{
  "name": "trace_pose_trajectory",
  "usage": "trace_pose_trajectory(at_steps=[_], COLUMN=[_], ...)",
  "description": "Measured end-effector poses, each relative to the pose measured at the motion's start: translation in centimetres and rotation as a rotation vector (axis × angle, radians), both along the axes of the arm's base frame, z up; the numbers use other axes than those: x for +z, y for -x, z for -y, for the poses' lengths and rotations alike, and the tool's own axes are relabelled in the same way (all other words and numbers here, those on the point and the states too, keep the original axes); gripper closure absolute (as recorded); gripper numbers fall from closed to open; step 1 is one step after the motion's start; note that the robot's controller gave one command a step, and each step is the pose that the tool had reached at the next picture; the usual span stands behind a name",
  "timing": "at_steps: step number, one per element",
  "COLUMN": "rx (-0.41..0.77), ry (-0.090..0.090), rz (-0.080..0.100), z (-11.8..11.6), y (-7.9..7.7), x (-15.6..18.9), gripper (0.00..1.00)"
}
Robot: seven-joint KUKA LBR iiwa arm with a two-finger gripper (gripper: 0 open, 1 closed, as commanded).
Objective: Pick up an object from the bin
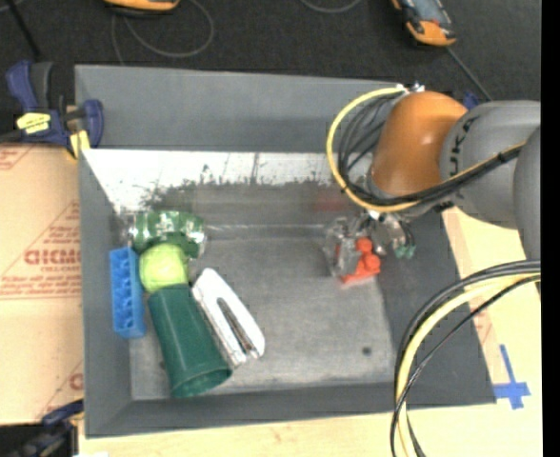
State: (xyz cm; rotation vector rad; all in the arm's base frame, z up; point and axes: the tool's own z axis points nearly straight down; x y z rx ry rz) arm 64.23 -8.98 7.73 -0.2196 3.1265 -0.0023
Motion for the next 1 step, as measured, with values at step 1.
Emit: trace_pose_trajectory(at_steps=[1], rx=[0.001], ry=[0.001], rz=[0.000], z=[0.02], y=[0.01], x=[-0.01], gripper=[0.00])
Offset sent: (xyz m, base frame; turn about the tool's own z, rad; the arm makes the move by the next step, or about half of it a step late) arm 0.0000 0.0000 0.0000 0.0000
